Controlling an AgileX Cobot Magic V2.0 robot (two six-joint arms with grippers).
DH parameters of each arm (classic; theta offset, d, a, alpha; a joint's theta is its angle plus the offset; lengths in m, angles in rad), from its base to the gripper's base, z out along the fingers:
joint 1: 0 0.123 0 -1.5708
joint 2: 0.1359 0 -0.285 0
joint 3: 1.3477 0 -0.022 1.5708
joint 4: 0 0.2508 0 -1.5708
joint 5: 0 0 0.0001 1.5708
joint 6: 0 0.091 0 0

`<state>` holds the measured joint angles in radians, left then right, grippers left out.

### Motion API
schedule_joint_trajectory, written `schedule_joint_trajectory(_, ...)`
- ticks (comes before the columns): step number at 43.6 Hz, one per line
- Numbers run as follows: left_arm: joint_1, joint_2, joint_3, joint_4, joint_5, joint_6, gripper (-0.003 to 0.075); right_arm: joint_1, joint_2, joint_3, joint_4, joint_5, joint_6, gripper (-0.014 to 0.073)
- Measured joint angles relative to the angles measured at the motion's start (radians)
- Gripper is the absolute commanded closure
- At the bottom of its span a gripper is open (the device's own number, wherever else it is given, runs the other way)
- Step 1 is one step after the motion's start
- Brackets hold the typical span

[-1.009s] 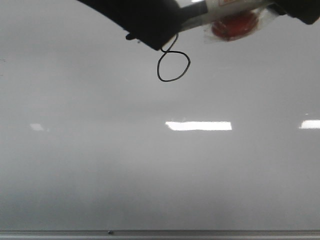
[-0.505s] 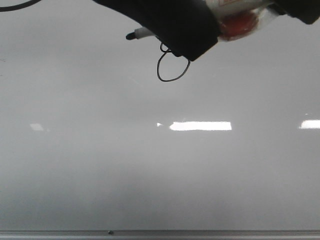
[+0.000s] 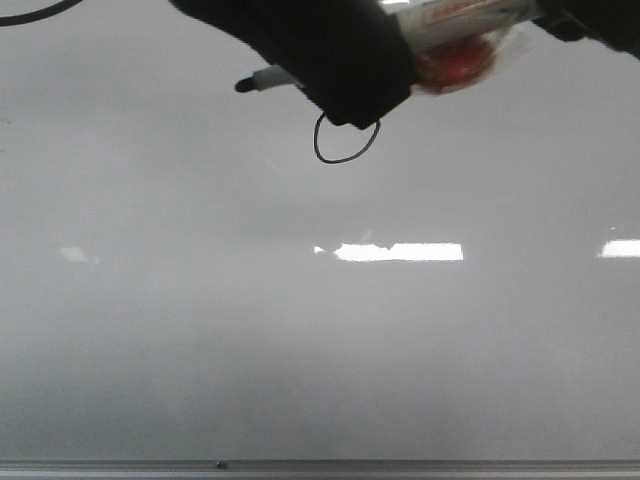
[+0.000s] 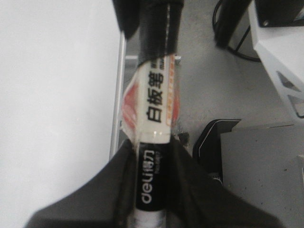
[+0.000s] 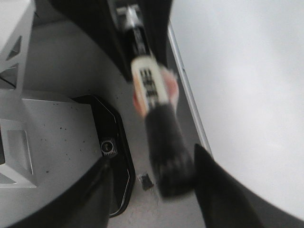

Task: Write number 8 on whiteboard

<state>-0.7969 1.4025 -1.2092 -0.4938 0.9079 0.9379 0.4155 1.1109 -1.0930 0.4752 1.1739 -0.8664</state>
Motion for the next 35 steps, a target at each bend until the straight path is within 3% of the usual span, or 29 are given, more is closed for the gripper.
schedule_joint_trajectory(5,0.035,-0.039,-0.003,0.193,0.004,-0.208,0.0696,-0.032,-0.021,0.0,-0.15,0.004,0.196,0.0194)
schedule_joint_trajectory(11,0.111,-0.104,-0.013,0.468,0.031,-0.555,0.0696,-0.08,-0.053,0.0,-0.286,0.011,0.451,0.0256)
schedule_joint_trajectory(18,0.258,-0.163,-0.008,0.68,0.083,-0.868,0.0696,-0.123,-0.096,0.004,-0.329,-0.002,0.589,0.0286)
schedule_joint_trajectory(26,0.502,-0.197,0.082,0.729,0.02,-0.962,0.0696,-0.126,-0.15,0.038,-0.331,-0.048,0.608,0.0286)
schedule_joint_trajectory(35,0.727,-0.197,0.231,0.616,-0.275,-0.977,0.0696,-0.126,-0.156,0.056,-0.331,-0.078,0.61,0.0286)
